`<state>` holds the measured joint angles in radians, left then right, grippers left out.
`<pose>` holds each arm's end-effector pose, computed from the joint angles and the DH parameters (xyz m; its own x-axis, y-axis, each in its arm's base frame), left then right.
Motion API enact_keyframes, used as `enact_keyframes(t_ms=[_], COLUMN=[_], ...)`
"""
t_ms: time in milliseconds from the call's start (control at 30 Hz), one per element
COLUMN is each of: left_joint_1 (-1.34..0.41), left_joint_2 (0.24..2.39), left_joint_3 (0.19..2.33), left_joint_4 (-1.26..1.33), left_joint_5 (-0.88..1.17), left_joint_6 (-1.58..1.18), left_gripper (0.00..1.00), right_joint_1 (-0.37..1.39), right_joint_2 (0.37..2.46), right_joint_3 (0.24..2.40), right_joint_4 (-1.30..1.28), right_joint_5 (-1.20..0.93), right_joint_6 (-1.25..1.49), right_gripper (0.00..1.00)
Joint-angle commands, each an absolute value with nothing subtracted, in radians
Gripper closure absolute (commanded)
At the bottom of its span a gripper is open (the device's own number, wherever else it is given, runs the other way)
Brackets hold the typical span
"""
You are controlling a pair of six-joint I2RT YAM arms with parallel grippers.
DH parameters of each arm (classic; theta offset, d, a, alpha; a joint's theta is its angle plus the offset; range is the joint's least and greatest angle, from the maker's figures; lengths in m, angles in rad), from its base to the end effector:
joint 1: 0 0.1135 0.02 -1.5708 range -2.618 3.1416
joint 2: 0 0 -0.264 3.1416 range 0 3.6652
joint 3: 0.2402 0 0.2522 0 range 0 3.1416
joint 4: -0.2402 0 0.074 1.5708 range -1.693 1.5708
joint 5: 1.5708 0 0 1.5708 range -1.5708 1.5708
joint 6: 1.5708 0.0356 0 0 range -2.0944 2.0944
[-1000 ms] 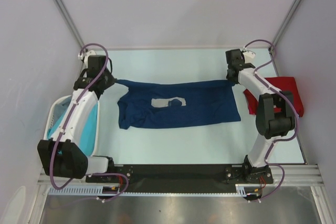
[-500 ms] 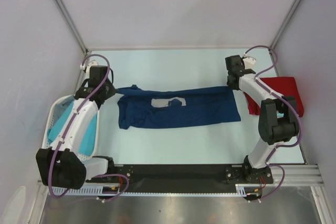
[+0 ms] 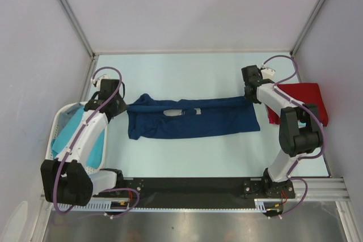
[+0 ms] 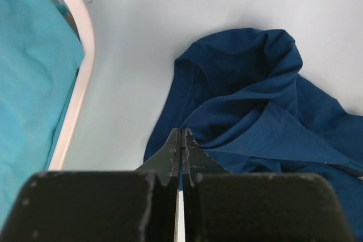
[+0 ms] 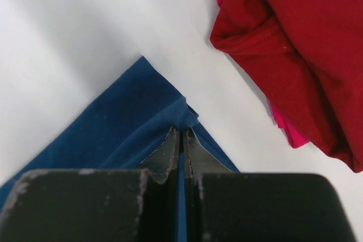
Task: Fold and stack the t-shirts
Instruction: Fold the other side of the tshirt into a rectangle
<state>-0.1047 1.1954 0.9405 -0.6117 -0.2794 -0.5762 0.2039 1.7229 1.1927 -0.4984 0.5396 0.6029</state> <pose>0.2451 -0.0159 0.2729 -0.5936 -0.4642 -0.6574 -0.4776 0.8607 -0.1765 0.3520 0.0541 0.2128 -0.6422 0.3640 -0.6746 0.5464 0.8346 -0.0699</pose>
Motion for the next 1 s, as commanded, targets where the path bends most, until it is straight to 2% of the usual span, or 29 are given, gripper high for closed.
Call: enact_keyframes(t_ms=[0,633,667,733,767,800,833,867,900,967], left_joint_1=[-0.109,-0.129,-0.130,-0.135,-0.138,-0.140,-0.140,-0.143,-0.144,-0.147], left_joint_2=[1.187,1.292,1.298,1.298,1.289,1.281,1.269,1.246,1.230,1.213], left_joint_3=[0.911,0.884,0.884,0.893,0.899,0.902,0.907,0.917,0.923,0.954], left_joint_4=[-0.578,-0.545,-0.548,-0.554,-0.555,-0.554,-0.554,-0.548,-0.542,-0.534], left_joint_5=[-0.267,-0.239,-0.239,-0.247,-0.252,-0.258,-0.262,-0.267,-0.268,-0.262], left_joint_6=[-0.583,-0.575,-0.577,-0.580,-0.581,-0.581,-0.581,-0.581,-0.575,-0.571], left_gripper=[1.00,1.00,0.98,0.86,0.77,0.73,0.69,0.59,0.55,0.50], right_joint_1=[0.207,0.207,0.207,0.207,0.209,0.209,0.212,0.212,0.212,0.213], right_joint_2=[1.690,1.747,1.747,1.737,1.729,1.703,1.688,1.671,1.634,1.612], right_joint_3=[1.172,1.140,1.138,1.134,1.129,1.124,1.115,1.112,1.112,1.143], right_joint_4=[-0.483,-0.500,-0.500,-0.502,-0.486,-0.479,-0.469,-0.448,-0.436,-0.425], right_joint_5=[0.583,0.580,0.580,0.577,0.577,0.580,0.584,0.584,0.578,0.566], right_joint_6=[0.629,0.644,0.647,0.652,0.649,0.646,0.644,0.637,0.629,0.615], right_gripper=[1.00,1.00,1.00,0.99,0.91,0.78,0.70,0.63,0.53,0.47])
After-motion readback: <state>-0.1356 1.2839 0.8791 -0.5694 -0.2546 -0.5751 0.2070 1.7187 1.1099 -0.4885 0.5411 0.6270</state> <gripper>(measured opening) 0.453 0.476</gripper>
